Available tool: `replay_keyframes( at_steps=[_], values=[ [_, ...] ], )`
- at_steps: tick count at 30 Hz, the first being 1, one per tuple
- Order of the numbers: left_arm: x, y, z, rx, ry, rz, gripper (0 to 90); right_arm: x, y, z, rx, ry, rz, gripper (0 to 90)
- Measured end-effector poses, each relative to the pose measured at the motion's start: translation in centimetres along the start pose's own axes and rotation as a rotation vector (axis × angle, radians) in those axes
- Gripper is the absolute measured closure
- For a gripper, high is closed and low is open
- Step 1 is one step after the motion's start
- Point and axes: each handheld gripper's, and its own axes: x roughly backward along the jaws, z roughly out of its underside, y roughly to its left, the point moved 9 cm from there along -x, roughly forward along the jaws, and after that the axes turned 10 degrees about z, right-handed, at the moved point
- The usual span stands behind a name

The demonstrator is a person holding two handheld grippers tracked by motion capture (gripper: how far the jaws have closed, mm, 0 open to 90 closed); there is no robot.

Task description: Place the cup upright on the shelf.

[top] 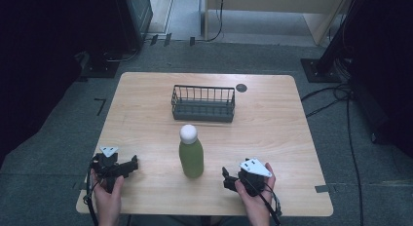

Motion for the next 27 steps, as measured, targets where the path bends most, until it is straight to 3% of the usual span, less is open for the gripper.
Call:
replay_keyframes(
  at_steps=[9,27],
  values=[
    [0.0,0.0,0.0,-0.001,0.001,0.000,0.0,0.0,3.8,0.0,0.061,-0.004,-0.073,12.2],
    [0.0,0.0,0.0,0.000,0.000,0.000,0.0,-0.5,9.2,-1.1,0.127,-0.043,-0.200,11.9]
  ],
)
